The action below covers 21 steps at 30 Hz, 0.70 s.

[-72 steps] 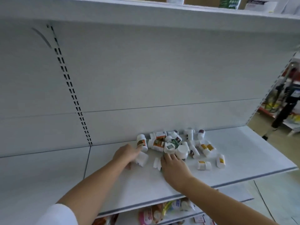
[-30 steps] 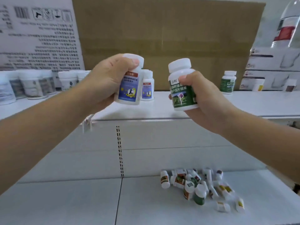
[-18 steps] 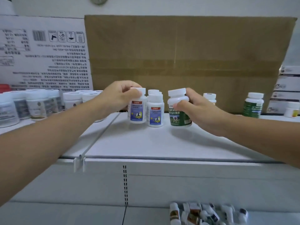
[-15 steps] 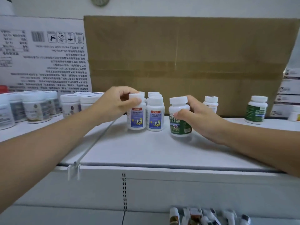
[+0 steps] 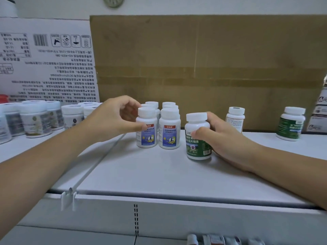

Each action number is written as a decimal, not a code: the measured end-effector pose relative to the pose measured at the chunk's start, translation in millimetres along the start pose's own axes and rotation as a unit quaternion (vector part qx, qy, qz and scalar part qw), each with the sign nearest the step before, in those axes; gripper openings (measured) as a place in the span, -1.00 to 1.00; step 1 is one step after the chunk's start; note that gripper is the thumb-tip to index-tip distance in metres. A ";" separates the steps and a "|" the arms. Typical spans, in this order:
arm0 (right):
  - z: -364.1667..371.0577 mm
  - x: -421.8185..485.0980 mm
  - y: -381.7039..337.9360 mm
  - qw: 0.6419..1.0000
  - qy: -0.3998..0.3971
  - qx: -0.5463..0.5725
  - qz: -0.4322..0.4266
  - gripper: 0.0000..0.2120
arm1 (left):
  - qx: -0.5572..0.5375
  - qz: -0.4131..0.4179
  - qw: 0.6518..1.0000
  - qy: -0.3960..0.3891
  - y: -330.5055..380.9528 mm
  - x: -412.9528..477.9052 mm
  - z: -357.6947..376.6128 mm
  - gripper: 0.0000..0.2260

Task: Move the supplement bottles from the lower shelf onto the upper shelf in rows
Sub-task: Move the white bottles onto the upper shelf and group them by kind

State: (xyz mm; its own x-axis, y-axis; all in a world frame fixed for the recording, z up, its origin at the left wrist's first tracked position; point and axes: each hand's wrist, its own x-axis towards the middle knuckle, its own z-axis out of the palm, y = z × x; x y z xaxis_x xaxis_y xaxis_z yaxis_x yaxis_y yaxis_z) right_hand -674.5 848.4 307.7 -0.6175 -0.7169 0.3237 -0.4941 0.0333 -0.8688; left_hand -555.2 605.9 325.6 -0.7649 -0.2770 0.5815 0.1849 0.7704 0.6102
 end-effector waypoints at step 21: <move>-126.1 -52.3 13.7 0.996 0.052 -0.051 0.042 -0.64 | 0.337 0.154 0.873 -0.317 127.2 5.8 105.0 -0.54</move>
State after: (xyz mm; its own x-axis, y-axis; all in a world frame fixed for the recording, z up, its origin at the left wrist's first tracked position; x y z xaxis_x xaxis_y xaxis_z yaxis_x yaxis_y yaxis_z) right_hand -726.2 974.1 326.1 -0.7172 -0.6325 0.2924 -0.4935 0.1648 -0.8540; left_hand -600.8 762.7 350.1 -0.9703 0.2117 0.1174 0.2001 0.9744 -0.1029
